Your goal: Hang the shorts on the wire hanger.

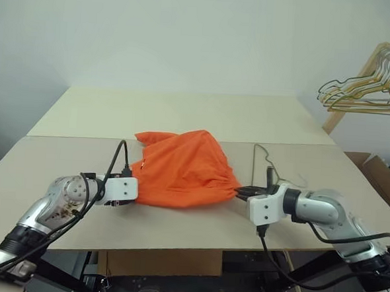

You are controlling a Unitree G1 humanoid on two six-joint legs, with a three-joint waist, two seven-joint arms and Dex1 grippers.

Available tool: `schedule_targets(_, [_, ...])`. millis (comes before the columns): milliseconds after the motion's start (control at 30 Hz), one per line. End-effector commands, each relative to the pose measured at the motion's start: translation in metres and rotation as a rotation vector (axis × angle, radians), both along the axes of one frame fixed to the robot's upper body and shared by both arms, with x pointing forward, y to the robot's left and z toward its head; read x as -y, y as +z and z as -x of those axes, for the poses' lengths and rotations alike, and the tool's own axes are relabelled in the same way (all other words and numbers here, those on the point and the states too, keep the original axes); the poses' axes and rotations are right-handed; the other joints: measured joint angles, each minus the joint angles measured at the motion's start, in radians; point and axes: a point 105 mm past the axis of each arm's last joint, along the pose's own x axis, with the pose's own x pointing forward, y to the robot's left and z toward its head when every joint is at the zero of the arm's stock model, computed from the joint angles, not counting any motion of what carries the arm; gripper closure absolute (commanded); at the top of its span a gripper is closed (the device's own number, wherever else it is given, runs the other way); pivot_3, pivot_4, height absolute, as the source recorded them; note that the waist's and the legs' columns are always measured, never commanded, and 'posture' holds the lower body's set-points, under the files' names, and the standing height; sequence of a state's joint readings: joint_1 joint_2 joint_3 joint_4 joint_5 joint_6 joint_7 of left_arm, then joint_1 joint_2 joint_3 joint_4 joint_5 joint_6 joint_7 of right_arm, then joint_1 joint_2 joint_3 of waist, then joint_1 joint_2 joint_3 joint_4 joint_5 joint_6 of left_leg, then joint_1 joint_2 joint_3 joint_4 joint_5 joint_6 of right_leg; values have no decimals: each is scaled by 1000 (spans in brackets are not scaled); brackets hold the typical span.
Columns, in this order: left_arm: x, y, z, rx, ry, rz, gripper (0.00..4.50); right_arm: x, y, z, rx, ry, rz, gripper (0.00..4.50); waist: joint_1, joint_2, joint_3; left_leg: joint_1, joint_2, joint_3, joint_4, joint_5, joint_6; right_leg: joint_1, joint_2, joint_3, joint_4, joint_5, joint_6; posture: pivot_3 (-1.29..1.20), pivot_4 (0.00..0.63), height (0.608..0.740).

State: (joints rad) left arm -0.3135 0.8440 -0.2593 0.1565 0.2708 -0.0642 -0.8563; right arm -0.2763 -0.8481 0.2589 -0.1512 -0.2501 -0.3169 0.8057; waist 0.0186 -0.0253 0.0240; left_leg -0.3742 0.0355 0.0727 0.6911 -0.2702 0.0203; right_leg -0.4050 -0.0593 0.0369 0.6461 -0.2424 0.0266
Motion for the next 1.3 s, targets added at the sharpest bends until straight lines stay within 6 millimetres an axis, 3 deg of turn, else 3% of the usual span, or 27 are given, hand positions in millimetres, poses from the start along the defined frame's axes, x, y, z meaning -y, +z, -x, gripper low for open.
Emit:
schedule_targets(33, [3,8,-8,40,-11,4,2758,-1,15,-1,40,0,-31,4500,-5,0,0,0,0,0,0,0,0,0,0,0,0,0,0,-1,0,740])
schedule_targets(200, [0,10,-9,39,-19,3,4441,-3,14,-1,34,1,-36,4500,-13,0,0,0,0,0,0,0,0,-1,0,0,0,0,0,7,0,740])
schedule_targets(400, [-8,18,-4,16,-73,-9,4441,-3,15,-4,25,3,-38,4500,-13,0,0,0,0,0,0,0,0,-1,0,0,0,0,0,21,0,740])
schedule_targets(700, [-36,39,42,-179,-270,-87,4441,4,10,5,-42,47,2,4500,-20,0,0,0,2,3,0,-1,1,-1,0,1,0,0,0,37,0,740])
schedule_targets(800, [-43,37,56,-223,-292,-128,4441,7,4,16,-94,82,29,4500,-17,0,0,0,2,4,0,-1,2,-1,0,1,0,-1,0,38,0,740])
schedule_targets(1000, [-36,43,82,-293,-335,-79,4441,19,-8,49,-258,184,117,4500,-9,0,1,0,6,7,0,-2,2,-1,-1,2,0,-1,1,44,0,740])
schedule_targets(1067, [-31,48,74,-234,-313,-51,4441,15,-2,42,-243,157,54,4500,-8,0,1,2,8,9,0,-2,2,-1,0,2,0,-3,1,48,0,740])
schedule_targets(1167, [-18,69,41,-97,-220,67,4441,7,22,11,-185,66,-91,4500,-7,0,1,6,9,11,0,-2,2,1,1,2,1,-7,-2,50,0,740])
schedule_targets(1300, [-11,119,-27,144,-49,201,4441,4,71,-48,-46,-83,-253,4500,-5,-1,1,5,8,11,3,-1,2,1,4,3,1,-1,6,46,0,740])
